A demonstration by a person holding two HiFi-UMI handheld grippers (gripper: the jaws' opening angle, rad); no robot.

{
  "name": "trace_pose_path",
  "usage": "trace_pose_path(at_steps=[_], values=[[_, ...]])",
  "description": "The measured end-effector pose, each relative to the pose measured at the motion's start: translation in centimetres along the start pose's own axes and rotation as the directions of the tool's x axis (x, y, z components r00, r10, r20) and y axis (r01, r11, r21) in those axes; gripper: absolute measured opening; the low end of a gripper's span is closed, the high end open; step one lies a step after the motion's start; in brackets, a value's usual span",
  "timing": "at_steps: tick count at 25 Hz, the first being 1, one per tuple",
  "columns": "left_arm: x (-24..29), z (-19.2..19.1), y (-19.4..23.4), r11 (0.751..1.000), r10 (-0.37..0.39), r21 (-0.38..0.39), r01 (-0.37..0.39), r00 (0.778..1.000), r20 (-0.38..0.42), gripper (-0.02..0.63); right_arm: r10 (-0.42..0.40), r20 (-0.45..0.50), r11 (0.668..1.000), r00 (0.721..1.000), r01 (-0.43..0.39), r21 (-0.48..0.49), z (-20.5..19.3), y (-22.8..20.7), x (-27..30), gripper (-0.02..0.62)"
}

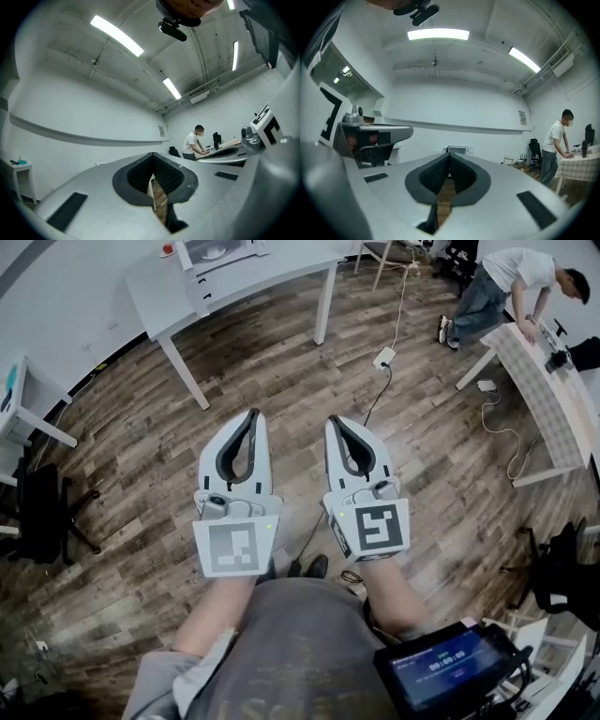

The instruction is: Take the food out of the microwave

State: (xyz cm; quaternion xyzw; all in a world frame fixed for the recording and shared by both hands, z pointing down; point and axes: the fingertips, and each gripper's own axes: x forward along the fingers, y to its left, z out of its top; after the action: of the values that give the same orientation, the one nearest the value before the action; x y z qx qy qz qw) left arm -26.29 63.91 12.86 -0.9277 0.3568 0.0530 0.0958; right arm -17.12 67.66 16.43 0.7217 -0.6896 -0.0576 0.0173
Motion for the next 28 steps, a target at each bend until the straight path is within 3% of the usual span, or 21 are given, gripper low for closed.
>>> trace_pose_path(at_steps=[7, 13, 19, 23, 28], values=[[1.2, -0.1, -1.6, 0.999, 0.044, 0.008, -0.044, 0.999, 0.004, 0.008, 0.069, 0.028, 0.998, 0.997, -0.069, 0.007, 0.3, -1.8, 0.3, 0.008], [3.2, -1.4, -0.3, 0.997, 0.071, 0.008, -0.071, 0.997, -0.019, 0.008, 0.097, 0.014, 0.995, 0.995, -0.097, 0.011, -0.6, -2.3, 2.9, 0.008], [7.3, -4.0, 3.9, 0.996, 0.088, -0.003, -0.089, 0.996, -0.029, 0.008, 0.088, 0.016, 0.996, 0.996, -0.088, -0.017, -0.9, -3.5, 8.7, 0.008], [11.6, -3.2, 6.9, 0.998, 0.062, 0.007, -0.062, 0.998, 0.010, 0.008, 0.060, 0.008, 0.998, 0.998, -0.060, -0.010, -1.4, -4.4, 13.5, 0.008], [15.9, -5.1, 10.9, 0.999, 0.040, -0.014, -0.041, 0.999, -0.006, 0.008, 0.037, -0.013, 0.999, 0.999, -0.037, -0.002, -2.3, -4.8, 19.3, 0.008]])
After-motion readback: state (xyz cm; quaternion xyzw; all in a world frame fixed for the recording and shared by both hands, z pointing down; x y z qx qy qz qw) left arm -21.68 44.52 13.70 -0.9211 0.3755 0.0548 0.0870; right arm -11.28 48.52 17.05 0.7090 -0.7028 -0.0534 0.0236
